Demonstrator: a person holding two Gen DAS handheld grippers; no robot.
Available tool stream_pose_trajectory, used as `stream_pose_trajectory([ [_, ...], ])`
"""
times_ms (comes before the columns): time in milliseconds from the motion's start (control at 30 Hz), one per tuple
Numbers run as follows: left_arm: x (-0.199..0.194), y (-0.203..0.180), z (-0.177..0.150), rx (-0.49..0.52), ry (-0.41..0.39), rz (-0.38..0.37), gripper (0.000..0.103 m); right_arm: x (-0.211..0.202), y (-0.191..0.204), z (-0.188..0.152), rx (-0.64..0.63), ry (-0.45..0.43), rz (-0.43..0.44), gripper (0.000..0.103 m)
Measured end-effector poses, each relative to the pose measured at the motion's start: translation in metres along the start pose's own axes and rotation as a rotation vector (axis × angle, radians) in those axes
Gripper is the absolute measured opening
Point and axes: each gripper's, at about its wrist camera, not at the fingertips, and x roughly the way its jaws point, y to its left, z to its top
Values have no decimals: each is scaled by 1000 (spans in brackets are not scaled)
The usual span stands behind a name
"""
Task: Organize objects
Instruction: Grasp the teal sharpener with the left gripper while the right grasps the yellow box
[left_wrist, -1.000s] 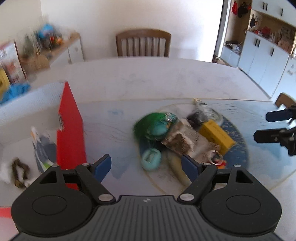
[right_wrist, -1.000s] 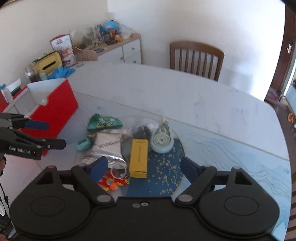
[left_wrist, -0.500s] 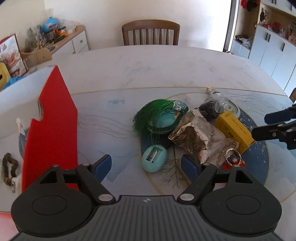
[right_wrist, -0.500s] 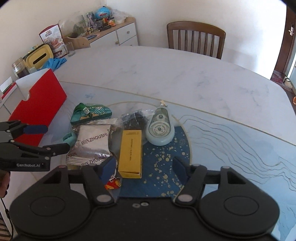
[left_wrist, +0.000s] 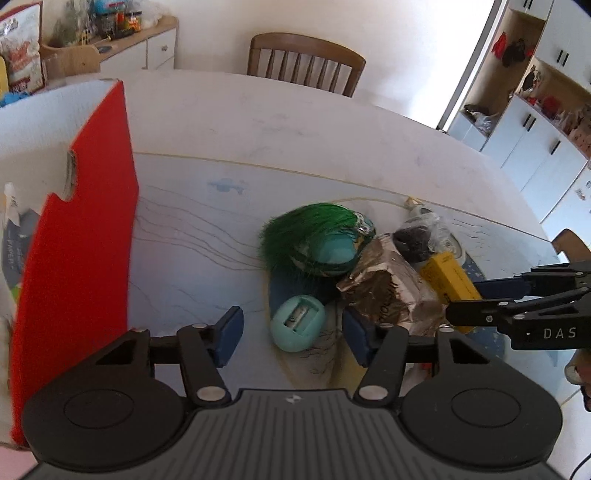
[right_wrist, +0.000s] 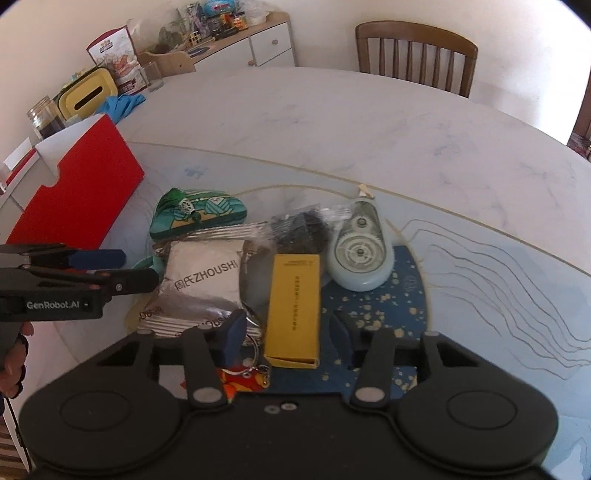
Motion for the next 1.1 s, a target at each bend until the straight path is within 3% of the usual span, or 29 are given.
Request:
stream_pose_trajectory([
  [300,11,-12,-3,79,13,30,53,6,3,4,-8,12,-13,44],
  [433,13,-16,-2,98,16,24,33,9,4,3,0,12,-30,38],
  [500,13,-19,-2,108,14,23,33,8,3,3,4,9,-41,31],
  [567,11,-23,-4,125,8,25,33,7,0,0,14,10,-37,30],
  [1100,-35,-28,0,86,-48,16,33,-46,8,-8,7,-78,-36,28],
])
